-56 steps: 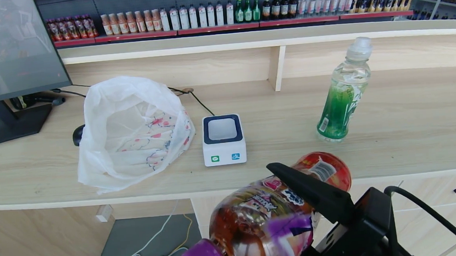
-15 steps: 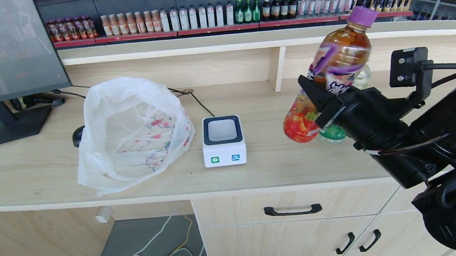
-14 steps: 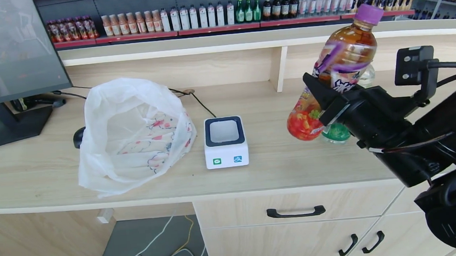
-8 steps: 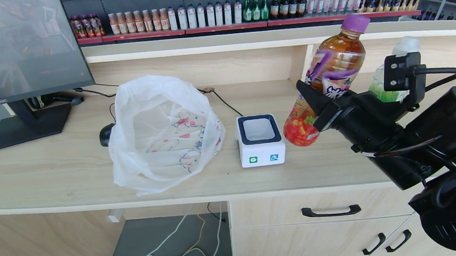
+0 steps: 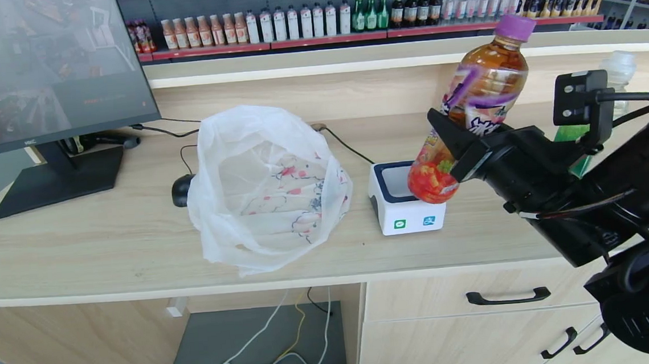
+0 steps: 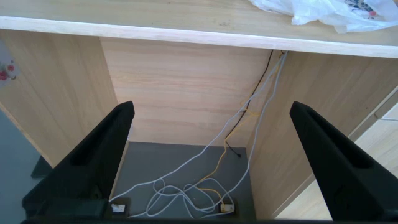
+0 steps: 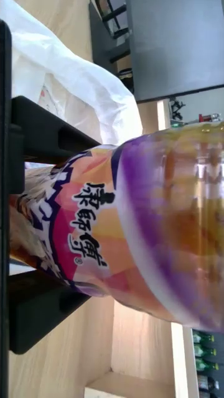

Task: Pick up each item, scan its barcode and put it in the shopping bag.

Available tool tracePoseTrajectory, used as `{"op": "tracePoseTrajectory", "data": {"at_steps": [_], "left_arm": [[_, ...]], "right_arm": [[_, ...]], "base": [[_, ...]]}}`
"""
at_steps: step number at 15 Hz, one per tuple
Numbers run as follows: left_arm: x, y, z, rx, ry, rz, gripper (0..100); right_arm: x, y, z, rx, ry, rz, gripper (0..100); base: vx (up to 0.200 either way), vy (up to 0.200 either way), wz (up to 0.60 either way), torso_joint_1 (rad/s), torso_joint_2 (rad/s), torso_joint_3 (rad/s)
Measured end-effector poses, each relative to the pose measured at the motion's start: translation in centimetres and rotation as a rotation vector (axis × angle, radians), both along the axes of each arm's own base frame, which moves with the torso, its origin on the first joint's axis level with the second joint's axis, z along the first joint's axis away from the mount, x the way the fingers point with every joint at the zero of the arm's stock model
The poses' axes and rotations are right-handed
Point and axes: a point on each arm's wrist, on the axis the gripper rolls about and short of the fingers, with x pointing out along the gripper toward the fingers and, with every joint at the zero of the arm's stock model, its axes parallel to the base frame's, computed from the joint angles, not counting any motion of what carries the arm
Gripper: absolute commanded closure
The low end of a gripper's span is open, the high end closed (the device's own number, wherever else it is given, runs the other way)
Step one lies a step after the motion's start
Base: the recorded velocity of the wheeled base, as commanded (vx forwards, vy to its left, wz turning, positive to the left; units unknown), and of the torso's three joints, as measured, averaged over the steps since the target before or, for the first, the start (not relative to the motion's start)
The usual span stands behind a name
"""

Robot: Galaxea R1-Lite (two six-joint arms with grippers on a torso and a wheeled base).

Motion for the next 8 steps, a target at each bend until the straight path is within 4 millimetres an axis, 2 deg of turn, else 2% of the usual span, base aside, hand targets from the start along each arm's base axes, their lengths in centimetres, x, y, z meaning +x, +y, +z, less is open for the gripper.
{"op": "tracePoseTrajectory", "data": {"at_steps": [3, 8], "left_arm": [[0.0, 0.0, 0.01, 0.0, -0.001, 0.0, 0], [0.0, 0.0, 0.0, 0.0, 0.0, 0.0, 0]], "right_arm": [[0.25, 0.14, 0.85, 0.021, -0.031, 0.006, 100], [0.59, 0.41, 0.86, 0.101, 0.006, 0.052, 100]], "base": [[0.0, 0.0, 0.0, 0.0, 0.0, 0.0], [0.0, 0.0, 0.0, 0.0, 0.0, 0.0]]}}
